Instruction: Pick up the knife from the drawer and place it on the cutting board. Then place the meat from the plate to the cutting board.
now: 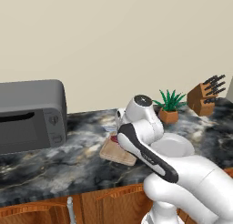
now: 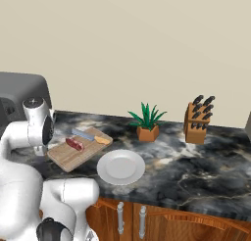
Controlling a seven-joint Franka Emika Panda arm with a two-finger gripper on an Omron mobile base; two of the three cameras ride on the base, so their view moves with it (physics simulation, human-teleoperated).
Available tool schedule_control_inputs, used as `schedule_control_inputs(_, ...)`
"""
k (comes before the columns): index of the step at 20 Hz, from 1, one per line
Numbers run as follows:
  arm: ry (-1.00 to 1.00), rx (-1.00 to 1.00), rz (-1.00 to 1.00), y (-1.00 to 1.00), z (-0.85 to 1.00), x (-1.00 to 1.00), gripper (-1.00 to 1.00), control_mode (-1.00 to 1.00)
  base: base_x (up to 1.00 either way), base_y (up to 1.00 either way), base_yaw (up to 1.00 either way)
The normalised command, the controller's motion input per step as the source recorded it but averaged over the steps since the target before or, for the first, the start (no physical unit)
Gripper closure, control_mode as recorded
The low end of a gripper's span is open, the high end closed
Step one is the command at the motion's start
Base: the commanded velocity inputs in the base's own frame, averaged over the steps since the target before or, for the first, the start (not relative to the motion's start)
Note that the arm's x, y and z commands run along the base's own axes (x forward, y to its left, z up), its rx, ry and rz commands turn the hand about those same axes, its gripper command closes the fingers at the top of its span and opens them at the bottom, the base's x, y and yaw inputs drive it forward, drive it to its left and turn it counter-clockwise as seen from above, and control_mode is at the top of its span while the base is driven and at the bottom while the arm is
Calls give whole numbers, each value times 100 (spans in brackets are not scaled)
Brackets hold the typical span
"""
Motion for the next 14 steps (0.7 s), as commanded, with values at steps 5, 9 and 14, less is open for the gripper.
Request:
schedule_control_inputs(5,-6,0,0,0,41,-64,-100,-100,0,0,0)
schedule_control_inputs(9,-7,0,0,0,49,-60,-100,-100,0,0,0)
schedule_control_inputs(14,-7,0,0,0,51,-62,-100,-100,0,0,0)
